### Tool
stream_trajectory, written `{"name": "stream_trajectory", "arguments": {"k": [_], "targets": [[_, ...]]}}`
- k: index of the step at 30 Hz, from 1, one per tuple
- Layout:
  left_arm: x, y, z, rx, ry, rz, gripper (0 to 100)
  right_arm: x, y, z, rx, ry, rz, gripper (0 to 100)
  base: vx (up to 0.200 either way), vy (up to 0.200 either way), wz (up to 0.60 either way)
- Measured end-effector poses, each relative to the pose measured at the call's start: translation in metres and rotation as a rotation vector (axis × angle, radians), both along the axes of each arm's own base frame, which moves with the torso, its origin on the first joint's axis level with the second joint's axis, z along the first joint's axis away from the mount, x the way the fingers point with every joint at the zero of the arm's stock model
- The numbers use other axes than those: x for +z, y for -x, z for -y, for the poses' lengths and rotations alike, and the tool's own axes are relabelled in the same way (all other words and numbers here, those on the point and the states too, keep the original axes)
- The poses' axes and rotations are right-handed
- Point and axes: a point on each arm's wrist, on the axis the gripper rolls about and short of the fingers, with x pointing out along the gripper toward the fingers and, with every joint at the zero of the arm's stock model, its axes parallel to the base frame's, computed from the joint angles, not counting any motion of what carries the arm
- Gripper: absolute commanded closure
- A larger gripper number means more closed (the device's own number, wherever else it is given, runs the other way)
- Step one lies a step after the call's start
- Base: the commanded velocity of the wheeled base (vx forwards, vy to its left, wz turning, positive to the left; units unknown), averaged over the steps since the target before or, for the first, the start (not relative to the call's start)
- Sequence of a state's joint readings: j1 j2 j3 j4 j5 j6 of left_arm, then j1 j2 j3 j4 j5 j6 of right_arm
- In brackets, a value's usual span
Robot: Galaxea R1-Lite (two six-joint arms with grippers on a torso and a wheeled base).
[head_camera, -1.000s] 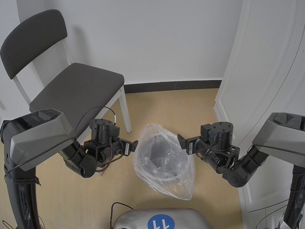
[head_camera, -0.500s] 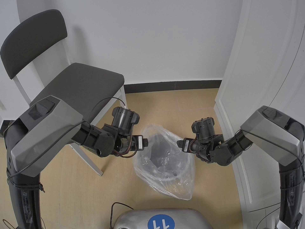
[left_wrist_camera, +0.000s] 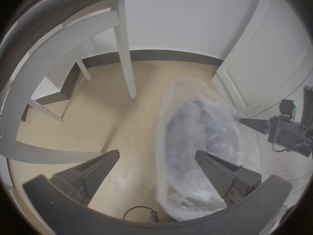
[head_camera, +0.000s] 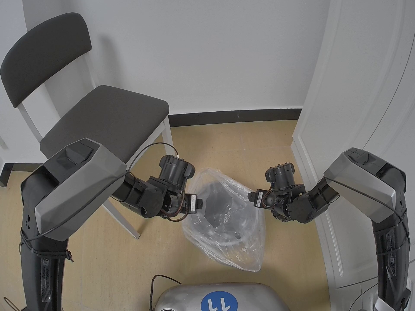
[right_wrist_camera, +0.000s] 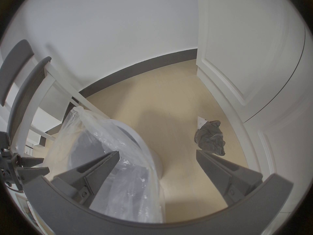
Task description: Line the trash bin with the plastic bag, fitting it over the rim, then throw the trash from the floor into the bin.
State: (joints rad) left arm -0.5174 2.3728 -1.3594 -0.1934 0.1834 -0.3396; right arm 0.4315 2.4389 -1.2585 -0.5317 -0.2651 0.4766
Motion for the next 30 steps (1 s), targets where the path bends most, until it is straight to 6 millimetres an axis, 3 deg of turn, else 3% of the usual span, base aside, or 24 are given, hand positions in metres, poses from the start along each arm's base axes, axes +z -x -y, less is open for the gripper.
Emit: {"name": "stream_trajectory", "arguments": {"k": [9, 30], "targets": [[-0.019, -0.013, -0.024, 0.022, -0.065, -0.046, 0, -0.009, -0.003, 0.016, -0.003, 0.054, -0.025, 0, 0.000, 0.000, 0.00], [-0.046, -0.041, -0.045, 0.143, -0.174, -0.014, 0, -0.029, -0.030, 0.051, -0.085, 0.072, -0.028, 0, 0.000, 0.000, 0.00]]}}
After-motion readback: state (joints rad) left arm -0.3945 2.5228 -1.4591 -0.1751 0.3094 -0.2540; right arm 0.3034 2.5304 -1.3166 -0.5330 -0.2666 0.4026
